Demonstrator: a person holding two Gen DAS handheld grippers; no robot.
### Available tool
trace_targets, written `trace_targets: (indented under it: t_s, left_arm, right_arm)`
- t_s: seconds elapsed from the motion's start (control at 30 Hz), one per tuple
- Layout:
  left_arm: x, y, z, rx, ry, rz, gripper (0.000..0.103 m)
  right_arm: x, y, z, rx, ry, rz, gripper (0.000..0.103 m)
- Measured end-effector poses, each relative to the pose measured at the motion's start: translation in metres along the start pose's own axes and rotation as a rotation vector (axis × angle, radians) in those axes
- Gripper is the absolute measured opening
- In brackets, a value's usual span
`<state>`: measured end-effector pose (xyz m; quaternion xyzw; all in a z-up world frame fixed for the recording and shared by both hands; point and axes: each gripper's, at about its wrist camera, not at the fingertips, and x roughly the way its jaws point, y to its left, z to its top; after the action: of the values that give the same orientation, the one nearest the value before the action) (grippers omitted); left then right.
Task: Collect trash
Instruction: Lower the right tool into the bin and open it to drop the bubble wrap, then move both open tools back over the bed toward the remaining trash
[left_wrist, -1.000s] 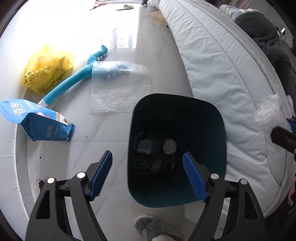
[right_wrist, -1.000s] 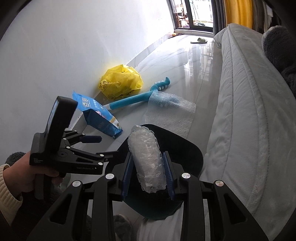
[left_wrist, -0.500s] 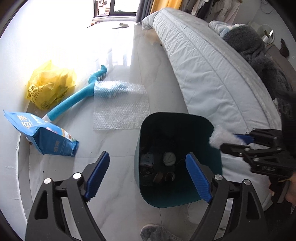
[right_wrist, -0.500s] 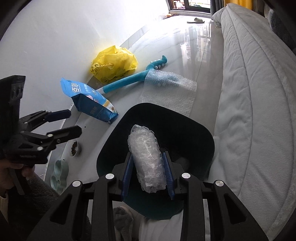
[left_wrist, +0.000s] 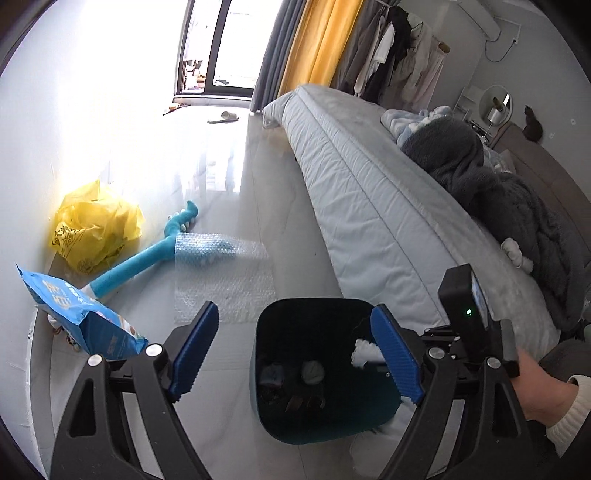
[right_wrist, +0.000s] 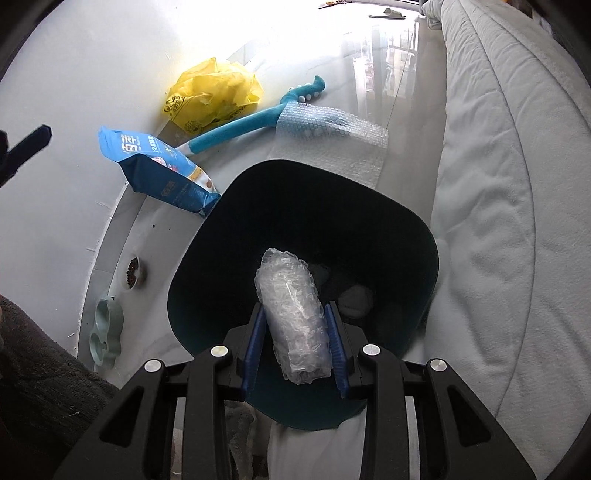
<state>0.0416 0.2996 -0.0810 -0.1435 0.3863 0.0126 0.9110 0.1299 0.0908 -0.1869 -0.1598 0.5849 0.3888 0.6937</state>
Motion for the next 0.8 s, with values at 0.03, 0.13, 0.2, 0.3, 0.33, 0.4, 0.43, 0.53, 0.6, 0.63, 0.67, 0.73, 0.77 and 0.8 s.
trace_targets:
  t_s: [0.03,0.13,0.2,0.3,0.33,0.4,0.43,0.53,0.6,0.63,0.67,0.73,0.77,0.8]
  left_arm:
    - [-0.003,-0.001,0.001,0.004,-0.01,0.005,0.086]
    - [-0.009,-0.007,0.005,0.034,-0.042,0.022,0.086]
    - [-0.015,-0.012,0.008,0.054,-0.07,0.015,0.086]
    - [-0.022,-0.019,0.011,0.08,-0.105,0.005,0.086]
    - [-0.025,-0.021,0.012,0.083,-0.115,0.0,0.086]
    - [-0.031,-0.026,0.016,0.089,-0.14,-0.008,0.086]
    - [-0.033,-0.028,0.018,0.091,-0.151,-0.01,0.086]
    - [-0.043,-0.035,0.026,0.088,-0.201,-0.03,0.087]
    - [-0.05,-0.039,0.031,0.09,-0.233,-0.048,0.087]
    - [-0.052,-0.042,0.034,0.094,-0.247,-0.051,0.087]
    - [-0.056,-0.046,0.036,0.097,-0.262,-0.052,0.088]
    - [-0.06,-0.054,0.042,0.102,-0.288,-0.055,0.088]
    - [-0.064,-0.059,0.045,0.107,-0.307,-0.061,0.088]
    - [-0.066,-0.064,0.047,0.112,-0.324,-0.065,0.089]
  right_arm:
    - [0.001,0.001,0.0,-0.004,0.005,-0.004,0.034]
    - [0.004,0.002,-0.001,-0.011,0.018,-0.014,0.036]
    - [0.004,0.001,-0.002,-0.01,0.023,-0.021,0.047]
    - [0.002,0.001,-0.002,-0.008,0.016,-0.024,0.055]
    - [0.001,0.001,-0.002,-0.009,0.013,-0.025,0.058]
    - [-0.003,0.002,-0.002,-0.011,0.001,-0.024,0.06]
    - [-0.006,0.004,-0.002,-0.016,-0.006,-0.023,0.061]
    - [-0.014,0.006,-0.002,-0.026,-0.023,-0.011,0.063]
    - [-0.023,0.008,-0.002,-0.029,-0.039,0.003,0.063]
    - [-0.027,0.009,-0.003,-0.03,-0.043,0.014,0.065]
    - [-0.032,0.01,-0.003,-0.035,-0.051,0.024,0.065]
    - [-0.043,0.013,-0.005,-0.049,-0.076,0.034,0.066]
    - [-0.05,0.013,-0.006,-0.054,-0.095,0.043,0.066]
    - [-0.056,0.013,-0.007,-0.055,-0.115,0.055,0.066]
